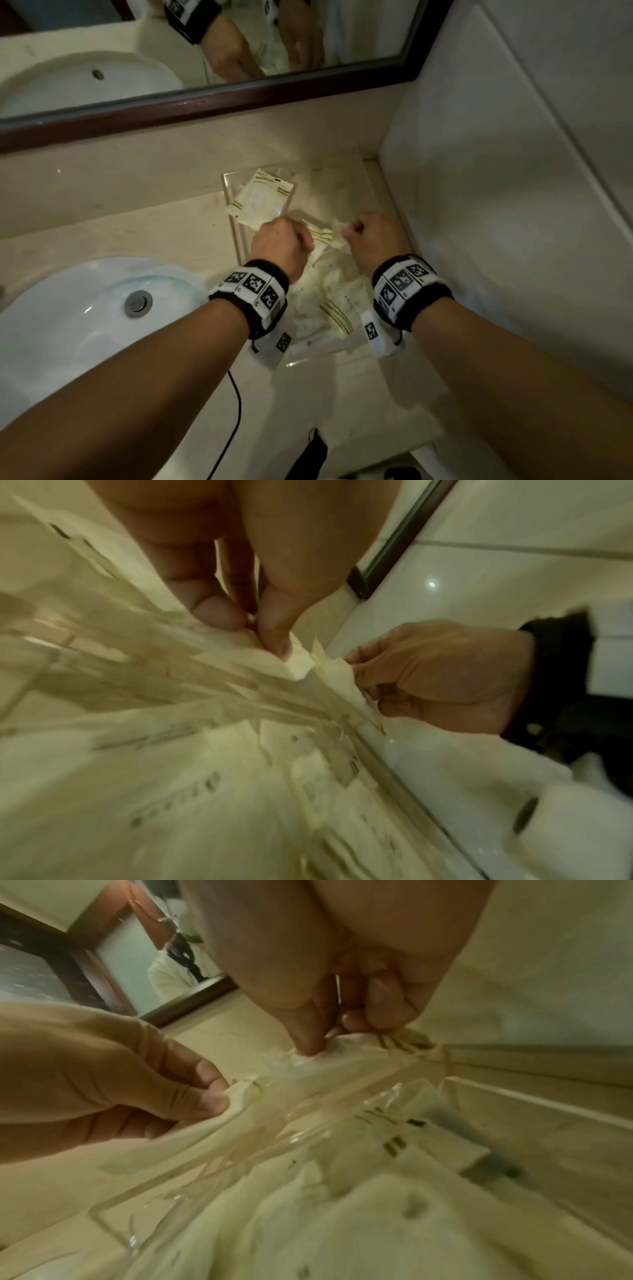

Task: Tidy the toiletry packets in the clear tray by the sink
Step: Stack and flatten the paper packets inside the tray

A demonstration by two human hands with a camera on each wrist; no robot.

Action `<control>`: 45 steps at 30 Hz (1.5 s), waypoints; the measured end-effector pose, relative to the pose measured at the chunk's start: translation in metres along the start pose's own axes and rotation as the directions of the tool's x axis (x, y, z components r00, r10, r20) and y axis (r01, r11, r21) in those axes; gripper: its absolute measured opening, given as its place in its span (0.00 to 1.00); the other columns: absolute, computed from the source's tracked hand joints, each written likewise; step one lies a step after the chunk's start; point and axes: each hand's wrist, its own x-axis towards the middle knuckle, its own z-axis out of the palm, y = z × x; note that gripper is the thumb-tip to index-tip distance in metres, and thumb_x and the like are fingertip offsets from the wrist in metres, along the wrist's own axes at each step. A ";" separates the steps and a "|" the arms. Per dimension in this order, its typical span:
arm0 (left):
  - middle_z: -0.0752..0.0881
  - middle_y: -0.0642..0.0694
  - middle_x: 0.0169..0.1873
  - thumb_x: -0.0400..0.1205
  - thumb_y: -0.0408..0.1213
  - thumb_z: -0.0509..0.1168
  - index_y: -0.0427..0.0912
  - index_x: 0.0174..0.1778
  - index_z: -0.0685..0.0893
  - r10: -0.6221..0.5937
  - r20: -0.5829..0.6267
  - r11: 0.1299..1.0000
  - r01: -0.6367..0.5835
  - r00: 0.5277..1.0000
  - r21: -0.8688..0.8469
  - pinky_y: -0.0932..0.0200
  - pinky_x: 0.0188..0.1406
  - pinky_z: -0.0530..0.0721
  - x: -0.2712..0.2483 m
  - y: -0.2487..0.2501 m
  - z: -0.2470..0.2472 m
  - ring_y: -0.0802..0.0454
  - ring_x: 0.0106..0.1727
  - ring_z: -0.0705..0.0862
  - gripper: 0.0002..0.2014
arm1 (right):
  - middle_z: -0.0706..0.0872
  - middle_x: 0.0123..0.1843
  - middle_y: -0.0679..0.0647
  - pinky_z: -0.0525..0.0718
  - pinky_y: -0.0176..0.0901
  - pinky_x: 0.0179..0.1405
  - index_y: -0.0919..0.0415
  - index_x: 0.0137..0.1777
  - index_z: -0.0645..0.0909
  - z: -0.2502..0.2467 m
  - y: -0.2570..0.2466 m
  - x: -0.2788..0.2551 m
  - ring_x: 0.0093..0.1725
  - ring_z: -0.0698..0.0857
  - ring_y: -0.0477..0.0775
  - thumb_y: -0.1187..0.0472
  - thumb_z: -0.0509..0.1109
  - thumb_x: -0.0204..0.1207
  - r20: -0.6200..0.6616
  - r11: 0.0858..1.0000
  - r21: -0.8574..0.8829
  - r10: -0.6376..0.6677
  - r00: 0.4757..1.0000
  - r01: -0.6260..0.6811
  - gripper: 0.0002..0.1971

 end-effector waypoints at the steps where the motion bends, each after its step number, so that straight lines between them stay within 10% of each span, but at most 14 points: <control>1: 0.91 0.50 0.39 0.77 0.28 0.69 0.51 0.30 0.89 0.015 -0.001 1.000 -0.015 1.000 0.012 0.59 0.46 0.87 -0.008 -0.002 0.002 0.49 0.42 0.89 0.15 | 0.89 0.44 0.56 0.86 0.49 0.46 0.57 0.40 0.83 -0.001 0.003 -0.007 0.45 0.86 0.59 0.56 0.69 0.78 0.001 1.000 -0.013 -0.020 1.000 0.020 0.08; 15: 0.82 0.45 0.49 0.78 0.28 0.66 0.45 0.45 0.87 0.215 0.090 0.905 -0.233 0.972 0.356 0.56 0.39 0.76 -0.070 -0.032 0.023 0.42 0.46 0.85 0.09 | 0.84 0.50 0.57 0.74 0.44 0.38 0.61 0.44 0.81 0.030 0.033 -0.082 0.51 0.83 0.59 0.64 0.63 0.80 0.055 0.966 -0.195 -0.164 0.985 0.172 0.06; 22: 0.81 0.45 0.50 0.78 0.30 0.67 0.46 0.51 0.86 0.168 0.057 0.931 -0.177 0.984 0.319 0.54 0.41 0.78 -0.061 -0.034 0.037 0.40 0.47 0.86 0.09 | 0.78 0.60 0.57 0.77 0.52 0.54 0.61 0.61 0.78 0.045 0.020 -0.059 0.59 0.76 0.61 0.57 0.54 0.81 0.073 0.915 -0.349 -0.187 0.980 0.201 0.16; 26: 0.82 0.46 0.53 0.80 0.38 0.67 0.47 0.54 0.85 0.127 0.075 0.955 -0.142 0.989 0.261 0.57 0.43 0.76 -0.062 -0.038 0.045 0.41 0.50 0.85 0.08 | 0.75 0.68 0.60 0.73 0.52 0.64 0.59 0.71 0.70 0.052 0.023 -0.062 0.64 0.73 0.64 0.44 0.65 0.80 0.106 0.901 -0.391 -0.159 0.981 0.189 0.26; 39: 0.85 0.47 0.48 0.81 0.50 0.70 0.47 0.49 0.87 0.096 -0.190 0.994 -0.082 0.977 0.078 0.52 0.47 0.83 -0.011 -0.025 -0.015 0.45 0.46 0.85 0.11 | 0.85 0.53 0.57 0.81 0.50 0.51 0.61 0.54 0.80 0.018 -0.029 -0.027 0.55 0.82 0.61 0.47 0.67 0.78 -0.010 0.953 -0.184 -0.248 0.969 0.242 0.17; 45: 0.86 0.39 0.53 0.81 0.40 0.68 0.46 0.51 0.90 -0.005 -0.263 1.000 0.001 0.965 -0.018 0.48 0.50 0.84 0.038 -0.045 -0.043 0.37 0.51 0.86 0.07 | 0.84 0.53 0.59 0.82 0.49 0.50 0.63 0.53 0.81 0.032 -0.077 0.012 0.55 0.81 0.61 0.50 0.70 0.76 0.013 0.919 -0.109 -0.379 0.925 0.378 0.15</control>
